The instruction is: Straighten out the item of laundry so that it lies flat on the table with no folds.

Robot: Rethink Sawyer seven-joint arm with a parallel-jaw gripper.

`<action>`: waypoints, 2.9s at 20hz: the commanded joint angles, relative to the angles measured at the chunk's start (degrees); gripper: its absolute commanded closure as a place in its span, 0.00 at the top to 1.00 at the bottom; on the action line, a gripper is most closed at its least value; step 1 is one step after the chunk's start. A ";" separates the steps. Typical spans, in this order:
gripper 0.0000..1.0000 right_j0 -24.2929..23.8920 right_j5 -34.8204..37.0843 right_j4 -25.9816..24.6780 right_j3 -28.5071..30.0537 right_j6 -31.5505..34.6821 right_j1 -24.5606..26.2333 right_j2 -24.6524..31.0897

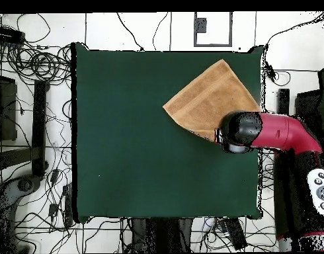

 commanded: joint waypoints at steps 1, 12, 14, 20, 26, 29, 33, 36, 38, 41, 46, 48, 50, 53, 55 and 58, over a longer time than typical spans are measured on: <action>0.00 0.50 -4.49 -2.50 12.02 -6.18 2.41 3.21; 0.00 -1.01 -9.76 -3.08 19.79 -3.51 -1.36 3.11; 0.00 -1.15 -11.65 -3.34 21.62 -3.21 -2.96 3.16; 0.00 -0.32 -16.11 -4.62 25.36 -1.35 -6.36 1.68; 0.00 -0.03 -20.15 -5.85 28.07 0.26 -7.20 0.29; 0.00 0.67 -21.35 -5.79 29.77 2.01 -8.02 -0.26; 0.00 2.09 -23.15 -5.71 31.23 4.65 -8.24 -0.89; 0.00 2.81 -23.89 -5.46 31.11 5.56 -7.95 -1.65; 0.00 3.63 -24.78 -5.64 31.01 6.62 -7.42 -2.32; 0.00 4.51 -26.10 -5.53 30.82 7.61 -6.74 -3.24; 0.00 5.86 -27.97 -4.33 30.64 8.50 -5.60 -4.33; 0.00 5.82 -28.44 -3.24 30.91 8.79 -5.53 -4.15; 0.00 5.78 -28.92 -2.16 31.18 9.08 -5.46 -3.98; 0.00 5.81 -29.21 -1.06 31.45 9.51 -5.57 -3.72; 0.00 5.68 -29.79 0.08 31.99 10.23 -5.63 -3.31; 0.00 5.33 -30.14 1.04 32.65 10.40 -5.81 -3.11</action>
